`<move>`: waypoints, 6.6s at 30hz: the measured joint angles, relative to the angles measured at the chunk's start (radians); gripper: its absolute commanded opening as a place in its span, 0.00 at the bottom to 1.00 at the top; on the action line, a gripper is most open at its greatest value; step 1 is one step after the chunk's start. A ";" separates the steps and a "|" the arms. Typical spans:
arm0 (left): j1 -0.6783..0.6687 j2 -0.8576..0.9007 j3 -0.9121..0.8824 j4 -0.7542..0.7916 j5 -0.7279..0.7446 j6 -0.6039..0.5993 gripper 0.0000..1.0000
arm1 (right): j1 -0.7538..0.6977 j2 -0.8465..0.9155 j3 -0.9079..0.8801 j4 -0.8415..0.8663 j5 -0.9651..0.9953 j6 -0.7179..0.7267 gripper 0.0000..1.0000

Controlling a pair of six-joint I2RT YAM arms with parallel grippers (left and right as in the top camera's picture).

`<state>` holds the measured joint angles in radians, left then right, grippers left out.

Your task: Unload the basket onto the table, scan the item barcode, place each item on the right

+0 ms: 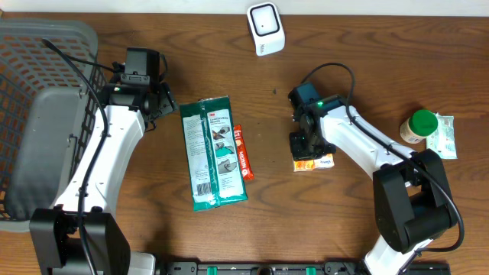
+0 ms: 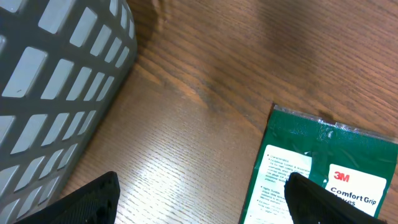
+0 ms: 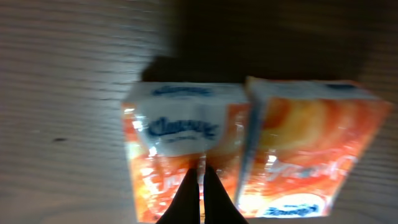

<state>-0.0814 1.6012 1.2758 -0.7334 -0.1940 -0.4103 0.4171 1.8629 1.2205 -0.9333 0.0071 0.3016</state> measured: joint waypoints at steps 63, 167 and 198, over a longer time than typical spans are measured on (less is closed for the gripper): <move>0.000 0.000 0.000 0.000 0.000 0.000 0.85 | 0.002 -0.162 -0.081 0.008 0.319 0.061 0.35; 0.000 0.000 0.000 0.000 0.000 0.000 0.85 | 0.058 -0.157 -0.357 0.397 0.447 -0.011 0.23; 0.000 0.000 0.000 0.000 0.000 0.000 0.85 | 0.043 -0.336 0.020 -0.016 0.118 -0.024 0.01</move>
<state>-0.0814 1.6012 1.2758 -0.7338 -0.1940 -0.4103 0.4599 1.5269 1.2404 -0.9497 0.1253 0.2779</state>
